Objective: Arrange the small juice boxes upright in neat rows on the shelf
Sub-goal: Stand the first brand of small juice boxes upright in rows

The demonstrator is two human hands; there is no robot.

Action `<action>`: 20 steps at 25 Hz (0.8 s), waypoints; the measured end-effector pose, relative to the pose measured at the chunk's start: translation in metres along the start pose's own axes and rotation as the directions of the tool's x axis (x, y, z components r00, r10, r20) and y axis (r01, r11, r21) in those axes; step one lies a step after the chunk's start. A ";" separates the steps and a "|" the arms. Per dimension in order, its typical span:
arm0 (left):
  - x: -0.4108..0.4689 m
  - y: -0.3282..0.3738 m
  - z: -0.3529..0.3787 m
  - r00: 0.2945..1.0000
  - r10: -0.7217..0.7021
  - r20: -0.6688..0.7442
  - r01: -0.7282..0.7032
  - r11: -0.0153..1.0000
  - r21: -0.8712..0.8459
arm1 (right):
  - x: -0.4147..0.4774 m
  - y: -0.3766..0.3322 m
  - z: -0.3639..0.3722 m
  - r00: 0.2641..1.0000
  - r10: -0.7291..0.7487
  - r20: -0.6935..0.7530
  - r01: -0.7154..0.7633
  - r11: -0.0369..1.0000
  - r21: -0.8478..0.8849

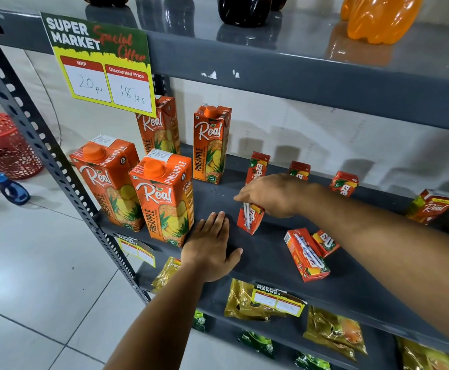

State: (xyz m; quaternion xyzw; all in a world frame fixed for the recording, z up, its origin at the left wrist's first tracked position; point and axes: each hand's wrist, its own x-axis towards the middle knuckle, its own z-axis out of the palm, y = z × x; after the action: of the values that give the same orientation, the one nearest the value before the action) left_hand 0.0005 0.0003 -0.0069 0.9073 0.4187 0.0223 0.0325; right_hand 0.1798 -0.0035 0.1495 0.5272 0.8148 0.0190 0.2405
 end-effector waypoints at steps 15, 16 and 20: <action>0.000 0.000 0.000 1.000 0.000 0.008 0.000 0.999 0.032 | 0.011 -0.012 -0.002 0.759 0.636 0.141 -0.620 0.639 0.456; 0.000 0.000 0.000 1.000 -0.002 0.008 0.002 0.999 0.033 | 0.010 -0.011 -0.002 0.761 0.633 0.141 -0.622 0.651 0.435; 0.001 0.000 0.001 1.000 -0.002 0.012 0.002 0.999 0.036 | -0.015 0.010 -0.010 0.787 0.614 0.067 -0.532 0.619 0.578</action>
State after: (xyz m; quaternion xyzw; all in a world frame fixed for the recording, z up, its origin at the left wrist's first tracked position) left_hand 0.0008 0.0012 -0.0079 0.9074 0.4197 0.0093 0.0186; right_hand 0.1890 -0.0096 0.1667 0.8034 0.5847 -0.1125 -0.0030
